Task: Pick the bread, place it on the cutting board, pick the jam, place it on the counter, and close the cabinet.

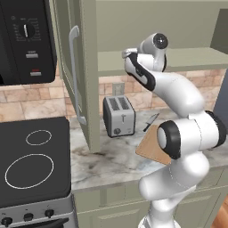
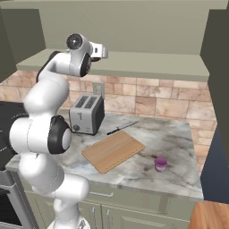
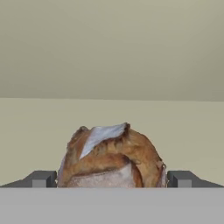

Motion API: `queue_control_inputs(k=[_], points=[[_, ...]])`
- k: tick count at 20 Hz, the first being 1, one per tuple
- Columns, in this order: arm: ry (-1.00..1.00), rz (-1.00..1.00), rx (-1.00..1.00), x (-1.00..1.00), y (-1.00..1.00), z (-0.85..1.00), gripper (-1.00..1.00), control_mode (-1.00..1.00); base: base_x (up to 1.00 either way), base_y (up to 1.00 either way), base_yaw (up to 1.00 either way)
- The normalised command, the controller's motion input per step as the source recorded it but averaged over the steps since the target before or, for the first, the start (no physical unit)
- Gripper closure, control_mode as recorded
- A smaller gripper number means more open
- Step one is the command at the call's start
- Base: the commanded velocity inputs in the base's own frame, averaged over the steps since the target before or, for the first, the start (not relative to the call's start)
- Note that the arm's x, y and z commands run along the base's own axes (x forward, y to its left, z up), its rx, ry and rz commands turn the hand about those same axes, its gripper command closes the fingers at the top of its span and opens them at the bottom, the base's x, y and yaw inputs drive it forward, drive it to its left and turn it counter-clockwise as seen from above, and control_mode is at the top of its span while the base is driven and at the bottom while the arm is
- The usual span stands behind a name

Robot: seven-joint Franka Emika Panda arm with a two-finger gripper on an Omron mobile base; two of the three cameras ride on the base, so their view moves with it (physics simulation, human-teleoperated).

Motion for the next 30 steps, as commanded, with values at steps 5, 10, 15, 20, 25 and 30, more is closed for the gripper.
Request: queue_control_inputs(k=[5,10,15,20,25,30], points=[[0.0,0.0,0.0,0.19,0.04,-0.05,-1.0,-1.0,0.0,0.0,0.0],[0.0,0.0,0.0,0.14,0.14,-0.14,1.0,-1.0,0.0,0.0,0.0],[0.0,0.0,0.0,0.0,0.0,-0.01,1.0,-1.0,0.0,0.0,0.0],[0.0,0.0,0.0,-0.06,0.0,0.05,1.0,-1.0,0.0,0.0,0.0],[0.0,0.0,0.0,-0.18,0.0,0.19,1.0,-1.0,0.0,0.0,0.0],[0.0,0.0,0.0,-0.33,0.0,0.19,1.0,-1.0,0.0,0.0,0.0]])
